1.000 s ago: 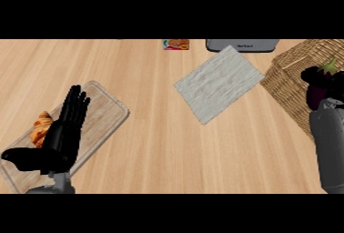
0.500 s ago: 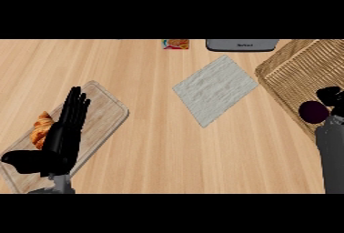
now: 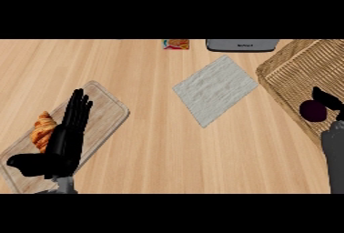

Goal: Pick the eggplant from the placemat and place it in the basket

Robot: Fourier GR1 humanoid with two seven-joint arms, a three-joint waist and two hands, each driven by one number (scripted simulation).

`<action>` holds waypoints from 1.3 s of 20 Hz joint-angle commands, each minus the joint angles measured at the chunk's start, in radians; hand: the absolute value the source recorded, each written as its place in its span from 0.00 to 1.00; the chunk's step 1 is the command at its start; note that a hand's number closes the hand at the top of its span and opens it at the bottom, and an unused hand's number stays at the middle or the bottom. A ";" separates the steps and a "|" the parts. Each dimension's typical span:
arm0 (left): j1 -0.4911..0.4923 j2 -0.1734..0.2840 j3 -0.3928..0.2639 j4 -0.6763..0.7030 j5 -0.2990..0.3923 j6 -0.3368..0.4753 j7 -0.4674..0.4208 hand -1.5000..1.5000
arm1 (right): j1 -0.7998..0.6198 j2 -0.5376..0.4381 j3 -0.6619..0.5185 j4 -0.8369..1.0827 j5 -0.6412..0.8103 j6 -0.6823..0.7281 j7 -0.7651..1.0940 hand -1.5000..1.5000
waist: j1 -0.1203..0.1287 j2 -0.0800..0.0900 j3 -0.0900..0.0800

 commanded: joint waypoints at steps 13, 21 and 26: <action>-0.002 0.004 0.027 0.013 0.002 -0.015 -0.004 0.50 | 0.155 0.022 -0.008 -0.376 0.240 -0.066 0.143 0.00 | -0.013 -0.002 0.002; 0.012 0.005 0.040 0.010 0.009 -0.023 -0.014 0.50 | 0.276 0.058 -0.098 -0.751 0.206 0.005 0.189 0.00 | -0.023 -0.005 0.002; -0.093 0.024 0.080 0.083 0.033 -0.043 0.012 0.50 | 0.443 0.074 -0.108 -0.988 0.080 0.107 0.134 0.00 | -0.020 0.000 0.002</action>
